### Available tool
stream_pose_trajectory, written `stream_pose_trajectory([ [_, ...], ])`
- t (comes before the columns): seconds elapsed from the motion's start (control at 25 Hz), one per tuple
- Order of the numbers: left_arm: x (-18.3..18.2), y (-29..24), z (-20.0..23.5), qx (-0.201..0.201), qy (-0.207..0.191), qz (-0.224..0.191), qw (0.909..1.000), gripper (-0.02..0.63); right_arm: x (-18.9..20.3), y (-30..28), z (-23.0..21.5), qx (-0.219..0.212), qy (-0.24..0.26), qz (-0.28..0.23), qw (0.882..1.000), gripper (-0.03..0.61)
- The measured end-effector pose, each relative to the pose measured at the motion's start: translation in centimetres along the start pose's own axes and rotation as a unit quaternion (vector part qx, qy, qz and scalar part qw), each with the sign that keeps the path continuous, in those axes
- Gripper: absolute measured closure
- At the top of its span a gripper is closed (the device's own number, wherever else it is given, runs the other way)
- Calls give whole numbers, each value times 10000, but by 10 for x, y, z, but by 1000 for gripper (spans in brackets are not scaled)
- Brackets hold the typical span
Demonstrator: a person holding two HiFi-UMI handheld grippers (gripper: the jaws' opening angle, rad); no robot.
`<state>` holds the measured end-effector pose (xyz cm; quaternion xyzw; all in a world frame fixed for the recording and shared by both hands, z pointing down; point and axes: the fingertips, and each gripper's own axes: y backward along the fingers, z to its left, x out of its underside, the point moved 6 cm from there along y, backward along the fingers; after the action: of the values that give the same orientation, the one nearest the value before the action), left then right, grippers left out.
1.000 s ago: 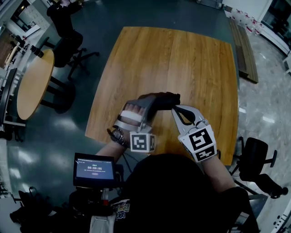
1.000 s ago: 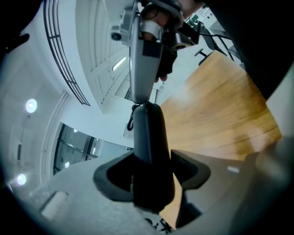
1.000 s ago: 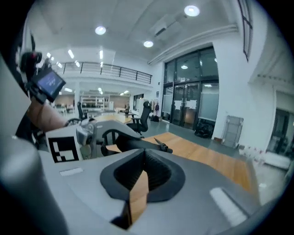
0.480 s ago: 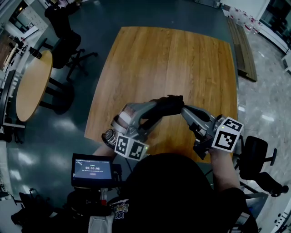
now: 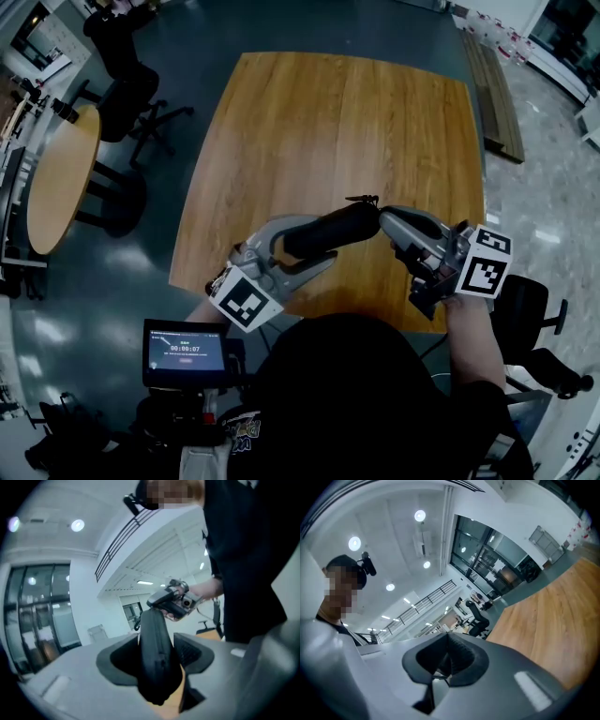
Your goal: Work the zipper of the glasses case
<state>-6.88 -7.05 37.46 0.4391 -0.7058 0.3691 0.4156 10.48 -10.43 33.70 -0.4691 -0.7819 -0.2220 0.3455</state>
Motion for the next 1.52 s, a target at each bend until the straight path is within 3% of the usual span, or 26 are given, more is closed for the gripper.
stream_pose_trajectory([
  [0.08,-5,6,4,214,830,-343,9957,374,-1,-1,4,-382,-196,-49,9991,567],
  [0.2,-7,14,5,758,2436,-610,9650,374,-11,8,11,-861,112,-53,9962,565],
  [0.28,-16,20,7,1598,3135,-824,9324,374,-24,18,17,-1039,695,-18,9922,503],
  [0.32,-22,23,9,2022,3467,-1022,9102,373,-31,21,22,-1123,1120,94,9873,476],
  [0.4,-31,31,16,2559,4063,-1508,8641,373,-39,21,39,-1447,2102,564,9652,466],
  [0.44,-33,34,21,2656,4290,-1739,8457,374,-38,19,50,-1685,2520,837,9493,448],
  [0.48,-35,35,25,2671,4462,-1941,8318,373,-36,16,58,-1897,2779,1058,9357,440],
  [0.52,-35,35,29,2633,4585,-2114,8220,373,-31,12,61,-2009,2810,1174,9311,398],
  [0.56,-35,35,31,2561,4668,-2257,8158,373,-27,8,59,-1985,2576,1149,9386,360],
  [0.6,-35,34,32,2474,4712,-2361,8130,373,-21,2,52,-1849,2081,980,9555,354],
  [0.68,-32,32,31,2302,4691,-2409,8178,373,-7,-9,35,-1553,681,415,9846,343],
  [0.76,-28,29,29,2180,4596,-2295,8298,373,10,-19,27,-1564,-315,49,9872,308],
  [0.8,-26,28,27,2137,4539,-2197,8367,373,18,-24,27,-1606,-472,37,9859,279],
  [1.0,-22,16,13,2091,3930,-1326,8856,366,31,-38,31,-1267,6,208,9917,319],
  [1.12,-26,3,4,2078,3600,-978,9043,341,39,-36,32,-1100,35,246,9936,324],
  [1.24,-27,-4,7,2093,3666,-916,9019,342,42,-34,31,-873,-16,-54,9962,327],
  [1.4,-26,-4,5,2215,3580,-759,9039,347,50,-40,40,-630,396,-175,9971,327],
  [1.52,-29,-9,-1,2434,3695,-845,8928,356,53,-31,41,-717,478,-133,9962,325],
])
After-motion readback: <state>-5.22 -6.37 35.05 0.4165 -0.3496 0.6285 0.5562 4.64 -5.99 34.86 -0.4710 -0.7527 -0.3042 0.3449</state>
